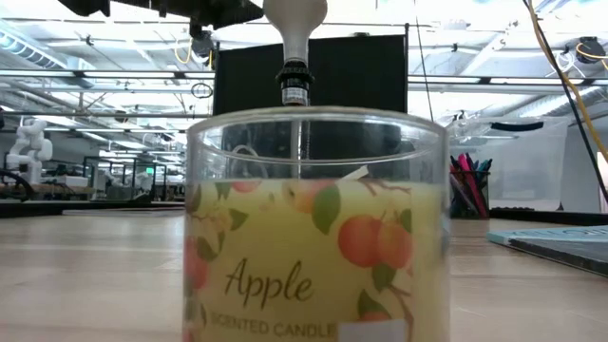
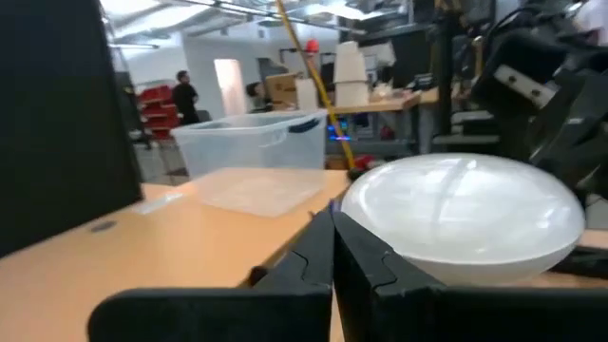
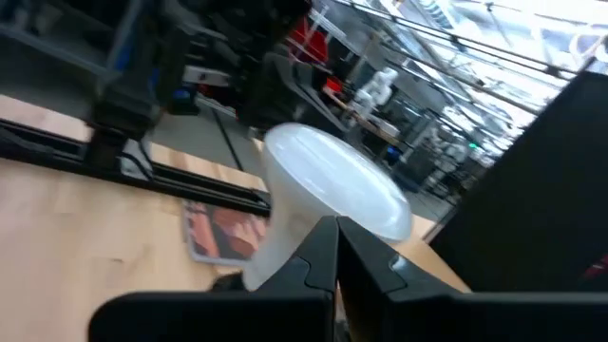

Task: Screw lightbulb
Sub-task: Remove the lightbulb from the lamp

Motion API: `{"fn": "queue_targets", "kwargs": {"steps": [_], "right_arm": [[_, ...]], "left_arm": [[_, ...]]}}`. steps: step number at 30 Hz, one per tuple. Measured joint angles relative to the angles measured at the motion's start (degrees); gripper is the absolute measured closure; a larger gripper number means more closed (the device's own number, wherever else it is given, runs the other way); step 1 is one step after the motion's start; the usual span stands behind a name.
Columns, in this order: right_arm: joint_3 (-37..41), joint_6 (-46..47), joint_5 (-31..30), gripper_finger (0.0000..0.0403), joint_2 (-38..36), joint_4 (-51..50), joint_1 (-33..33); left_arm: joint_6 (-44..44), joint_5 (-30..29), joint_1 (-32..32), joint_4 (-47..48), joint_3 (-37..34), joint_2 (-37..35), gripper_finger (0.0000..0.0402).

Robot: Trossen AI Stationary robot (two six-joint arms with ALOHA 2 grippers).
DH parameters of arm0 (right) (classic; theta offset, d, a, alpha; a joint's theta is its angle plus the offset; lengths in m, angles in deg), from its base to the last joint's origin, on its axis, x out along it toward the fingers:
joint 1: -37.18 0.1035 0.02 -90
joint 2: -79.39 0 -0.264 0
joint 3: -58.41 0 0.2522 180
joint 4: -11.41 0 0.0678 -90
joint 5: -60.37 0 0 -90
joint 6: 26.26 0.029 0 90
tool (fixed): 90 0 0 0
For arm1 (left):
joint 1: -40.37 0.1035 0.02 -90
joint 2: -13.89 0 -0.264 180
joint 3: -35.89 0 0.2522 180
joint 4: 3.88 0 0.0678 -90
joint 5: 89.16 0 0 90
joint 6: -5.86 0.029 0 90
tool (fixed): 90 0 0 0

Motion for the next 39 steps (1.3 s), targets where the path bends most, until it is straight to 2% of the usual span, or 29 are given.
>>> {"fn": "queue_targets", "kwargs": {"steps": [4,14,34,39], "right_arm": [[0.00,0.67,1.98,0.0403,0.23,0.31,-1.42],[0.02,0.40,3.43,0.0403,0.33,0.92,-4.30],[0.02,-0.16,3.58,0.0403,0.35,0.90,-8.67],[0.02,-0.92,3.54,0.0403,0.42,0.78,-9.27]], "left_arm": [[-2.12,4.72,2.09,0.11,0.02,0.45,0.0401],[-3.84,11.24,2.81,-0.04,0.04,0.45,0.0401],[-4.60,12.14,-2.26,-0.02,0.11,0.38,0.0401],[-4.45,10.15,-3.97,0.20,0.11,0.40,0.0401]]}}
